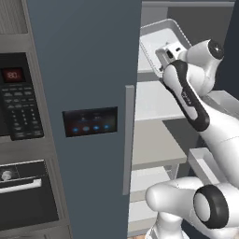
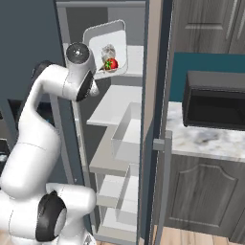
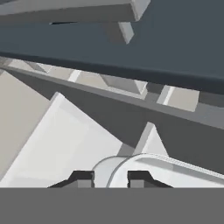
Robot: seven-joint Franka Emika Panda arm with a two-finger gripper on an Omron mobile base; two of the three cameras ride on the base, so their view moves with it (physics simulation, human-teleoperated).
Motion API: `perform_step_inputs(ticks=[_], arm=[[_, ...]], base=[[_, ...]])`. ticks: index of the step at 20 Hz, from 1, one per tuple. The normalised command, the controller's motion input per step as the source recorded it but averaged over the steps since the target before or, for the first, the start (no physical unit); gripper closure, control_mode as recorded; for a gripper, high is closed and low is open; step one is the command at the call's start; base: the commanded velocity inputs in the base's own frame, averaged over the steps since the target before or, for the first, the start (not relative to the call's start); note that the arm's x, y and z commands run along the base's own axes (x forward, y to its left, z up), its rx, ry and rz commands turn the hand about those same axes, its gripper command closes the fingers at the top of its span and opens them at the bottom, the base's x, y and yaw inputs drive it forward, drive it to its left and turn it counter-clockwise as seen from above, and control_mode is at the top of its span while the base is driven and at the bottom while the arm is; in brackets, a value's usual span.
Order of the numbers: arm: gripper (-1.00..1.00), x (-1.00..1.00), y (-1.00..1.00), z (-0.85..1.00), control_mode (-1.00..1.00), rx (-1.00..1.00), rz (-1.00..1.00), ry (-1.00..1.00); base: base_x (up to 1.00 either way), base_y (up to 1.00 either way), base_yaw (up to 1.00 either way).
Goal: Place the tupperware containing the fish and tomato meal in the microwave. Close the microwave door and press the start button to reheat the meal.
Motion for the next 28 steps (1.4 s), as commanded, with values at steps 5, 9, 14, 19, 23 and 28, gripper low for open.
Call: perform_step_inputs(ticks=[5, 9, 14, 19, 23, 28], arm=[[1.00, -0.96, 0.07, 0.00, -1.00, 0.15, -0.02, 0.00], [1.00, -1.00, 0.03, 0.01, -1.00, 0.13, -0.06, 0.00], [1.00, -1.00, 0.12, -0.01, -1.00, 0.13, -0.04, 0.16], [1.00, -0.94, 0.23, -0.17, -1.00, 0.10, -0.01, 0.28], [1.00, -0.58, 0.24, -0.25, -1.00, 0.03, 0.00, 0.27], [1.00, -0.16, 0.06, -0.16, -1.00, 0.01, 0.00, 0.05]], base=[[0.00, 0.00, 0.00], [0.00, 0.00, 0.00], [0.00, 0.00, 0.00], [0.00, 0.00, 0.00], [0.00, 0.00, 0.00], [0.00, 0.00, 0.00]])
